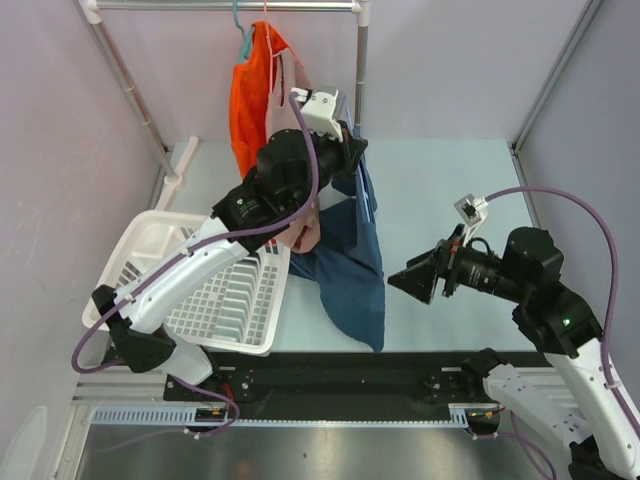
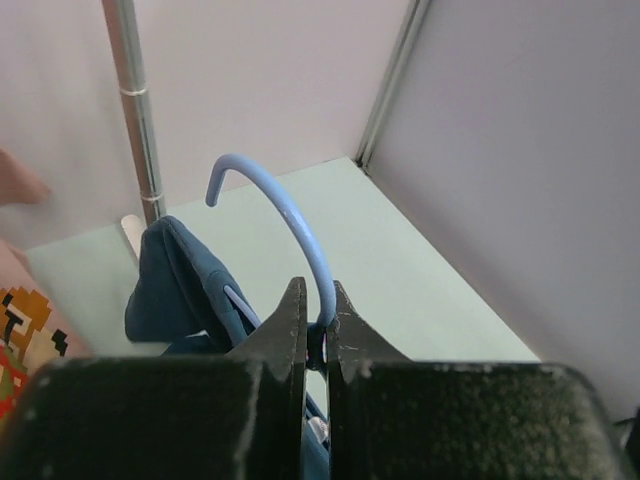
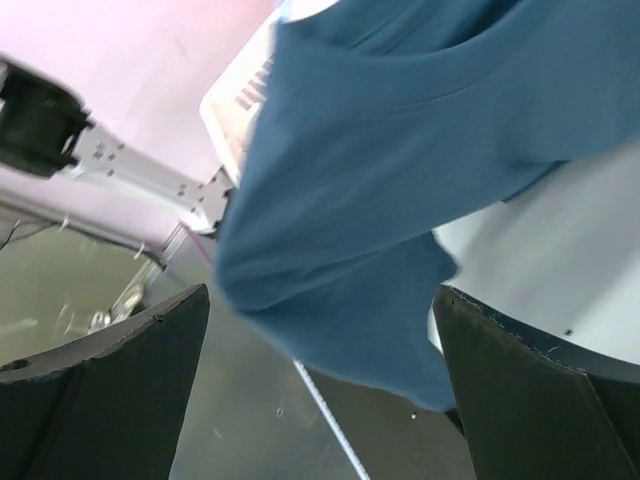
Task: Remove the t-shirt from the hanger
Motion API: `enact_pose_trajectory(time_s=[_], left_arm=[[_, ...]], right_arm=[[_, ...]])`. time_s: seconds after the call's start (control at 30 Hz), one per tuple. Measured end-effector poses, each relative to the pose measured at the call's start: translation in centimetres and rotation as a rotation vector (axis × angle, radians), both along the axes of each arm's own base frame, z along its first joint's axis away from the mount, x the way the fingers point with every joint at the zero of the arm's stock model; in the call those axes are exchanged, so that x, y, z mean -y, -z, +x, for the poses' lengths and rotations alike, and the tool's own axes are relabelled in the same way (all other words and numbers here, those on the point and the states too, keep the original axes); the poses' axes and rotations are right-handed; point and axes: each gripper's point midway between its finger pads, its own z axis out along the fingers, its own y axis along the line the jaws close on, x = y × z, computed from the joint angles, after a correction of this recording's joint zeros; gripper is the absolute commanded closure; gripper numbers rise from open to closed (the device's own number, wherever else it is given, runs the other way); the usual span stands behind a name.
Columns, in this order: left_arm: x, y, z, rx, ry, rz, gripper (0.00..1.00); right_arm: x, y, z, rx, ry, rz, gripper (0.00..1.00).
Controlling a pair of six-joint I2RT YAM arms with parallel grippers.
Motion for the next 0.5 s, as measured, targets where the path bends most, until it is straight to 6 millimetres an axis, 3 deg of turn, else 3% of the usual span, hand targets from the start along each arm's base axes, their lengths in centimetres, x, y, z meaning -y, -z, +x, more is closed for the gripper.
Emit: enact_pose_trajectory(time_s=[0.2, 0.33, 0.4, 0.5], left_arm=[[-0.4, 0.5, 1.2, -0.001, -0.067, 0.015, 1.0], [-0.1, 0.3, 1.9, 0.005, -0.089, 0.019, 1.0], [-0.1, 0.0, 2.0, 0.008, -0.09, 0.014, 1.0], [-0.1, -0.5, 1.9, 0.015, -0.09, 0.005, 1.0]], right_arm=[[-1.3, -0.8, -2.3, 0.038, -0.124, 0.037, 0.03], [-2.5, 0.0, -2.8, 0.03, -0.193, 0.045, 0.19], [-3.0, 0.6, -2.5, 0.017, -0.205, 0.035, 0.24], [-3.6, 1.7, -1.8, 0.004, -0.199, 0.014, 0.39]])
